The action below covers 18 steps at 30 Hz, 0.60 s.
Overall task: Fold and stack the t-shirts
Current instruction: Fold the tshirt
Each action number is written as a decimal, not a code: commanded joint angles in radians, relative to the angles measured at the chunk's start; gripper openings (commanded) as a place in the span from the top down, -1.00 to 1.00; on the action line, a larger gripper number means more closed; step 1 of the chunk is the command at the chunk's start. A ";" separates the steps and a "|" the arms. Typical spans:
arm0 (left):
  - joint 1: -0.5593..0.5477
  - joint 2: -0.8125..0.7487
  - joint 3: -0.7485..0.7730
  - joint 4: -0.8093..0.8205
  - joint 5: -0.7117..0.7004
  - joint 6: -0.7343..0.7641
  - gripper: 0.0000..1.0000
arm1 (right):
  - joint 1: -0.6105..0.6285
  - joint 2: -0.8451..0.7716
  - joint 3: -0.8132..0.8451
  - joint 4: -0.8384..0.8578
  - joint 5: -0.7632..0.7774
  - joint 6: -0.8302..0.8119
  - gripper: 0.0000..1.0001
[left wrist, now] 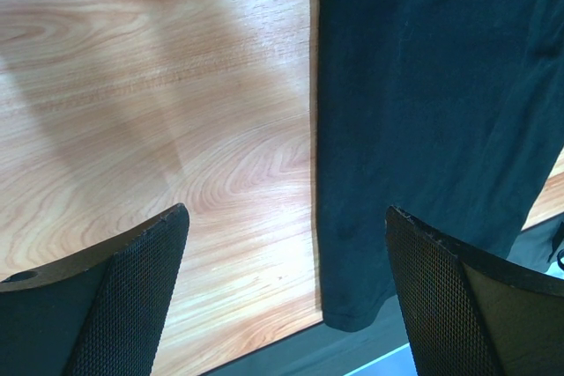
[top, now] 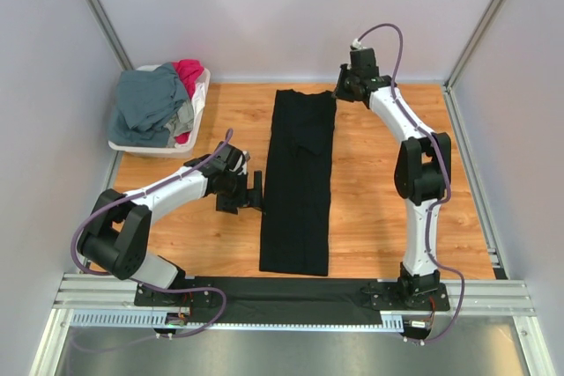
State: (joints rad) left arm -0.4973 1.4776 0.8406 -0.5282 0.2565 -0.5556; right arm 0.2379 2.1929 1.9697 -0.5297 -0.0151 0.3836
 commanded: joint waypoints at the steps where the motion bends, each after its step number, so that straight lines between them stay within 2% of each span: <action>1: 0.003 -0.030 0.032 0.000 0.001 0.000 -0.96 | 0.012 -0.027 -0.011 0.089 -0.138 -0.015 0.68; 5: 0.003 -0.030 0.031 -0.003 -0.003 -0.001 -0.96 | 0.014 0.054 0.007 0.096 -0.194 0.008 0.78; 8: 0.003 -0.033 0.029 -0.012 -0.016 -0.003 -0.96 | 0.014 0.122 0.033 0.067 -0.154 0.024 0.84; 18: 0.003 -0.010 0.045 -0.016 -0.014 -0.004 -0.96 | 0.014 0.215 0.090 -0.007 -0.040 -0.025 0.85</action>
State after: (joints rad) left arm -0.4969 1.4773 0.8433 -0.5430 0.2417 -0.5564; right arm 0.2508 2.3959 1.9831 -0.5201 -0.1097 0.3832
